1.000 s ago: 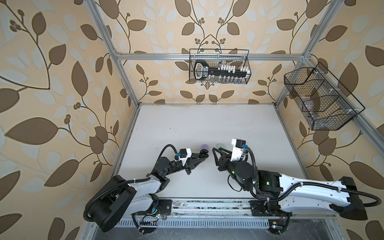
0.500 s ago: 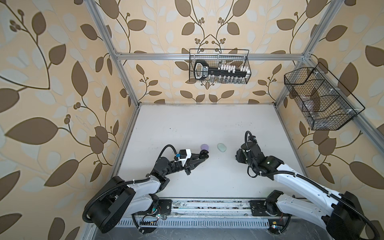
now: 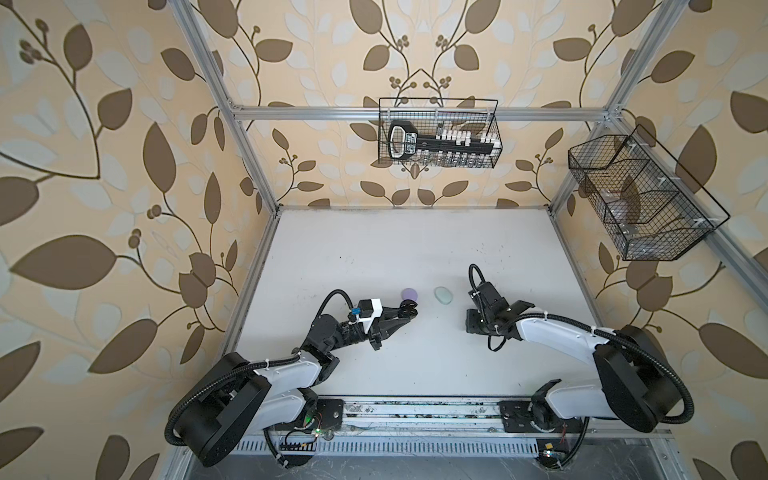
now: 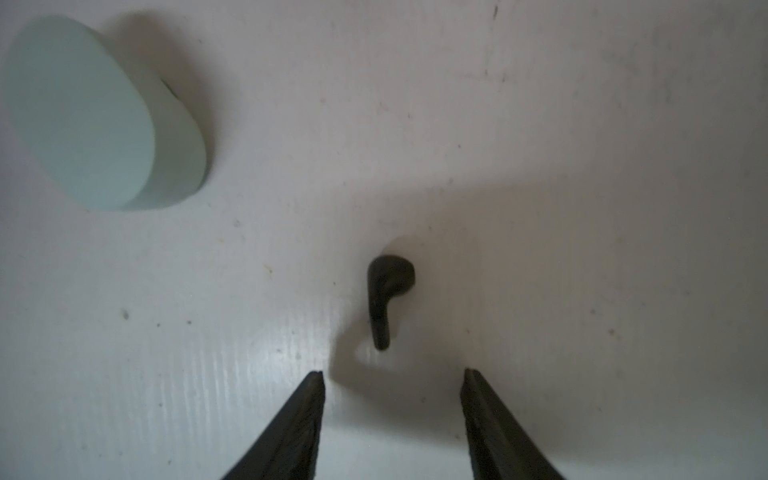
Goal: Insert the wireless bluetooth earbuds into the charging case
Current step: 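Move the right gripper back over the remaining black earbud, then lower the right gripper onto the second black earbud and close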
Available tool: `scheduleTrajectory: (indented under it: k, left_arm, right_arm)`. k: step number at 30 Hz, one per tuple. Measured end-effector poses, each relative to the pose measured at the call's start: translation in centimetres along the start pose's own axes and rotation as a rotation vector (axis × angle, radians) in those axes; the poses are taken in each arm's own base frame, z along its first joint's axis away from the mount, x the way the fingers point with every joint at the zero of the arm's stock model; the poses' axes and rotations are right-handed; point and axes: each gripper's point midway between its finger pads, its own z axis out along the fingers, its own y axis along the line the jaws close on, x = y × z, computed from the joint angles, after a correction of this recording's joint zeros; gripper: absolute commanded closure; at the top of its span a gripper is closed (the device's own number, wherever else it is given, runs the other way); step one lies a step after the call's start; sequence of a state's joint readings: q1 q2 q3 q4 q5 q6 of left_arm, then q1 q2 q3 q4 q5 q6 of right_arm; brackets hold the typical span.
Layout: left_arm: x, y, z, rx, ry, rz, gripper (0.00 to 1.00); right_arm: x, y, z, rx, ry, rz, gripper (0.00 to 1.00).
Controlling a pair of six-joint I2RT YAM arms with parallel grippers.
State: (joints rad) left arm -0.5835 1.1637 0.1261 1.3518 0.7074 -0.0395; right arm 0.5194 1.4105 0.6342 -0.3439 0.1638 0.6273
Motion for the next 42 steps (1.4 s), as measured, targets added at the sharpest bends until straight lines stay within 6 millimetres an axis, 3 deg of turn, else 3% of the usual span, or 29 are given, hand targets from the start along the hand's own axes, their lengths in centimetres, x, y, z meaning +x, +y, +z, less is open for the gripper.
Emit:
scheduleTrajectory:
  k: [16, 25, 42]
  left_arm:
    - [-0.1, 0.0, 0.0, 0.000, -0.004, 0.004, 1.00]
    - [-0.1, 0.0, 0.0, 0.000, -0.004, 0.008, 1.00]
    - [-0.1, 0.0, 0.0, 0.000, -0.004, 0.010, 1.00]
  right_arm:
    - [-2.9, 0.4, 1.6, 0.074, -0.053, -0.025, 0.63]
    - [-3.4, 0.5, 1.8, 0.078, -0.071, -0.021, 0.73]
    - [-2.8, 0.3, 1.5, 0.084, -0.070, -0.026, 0.73]
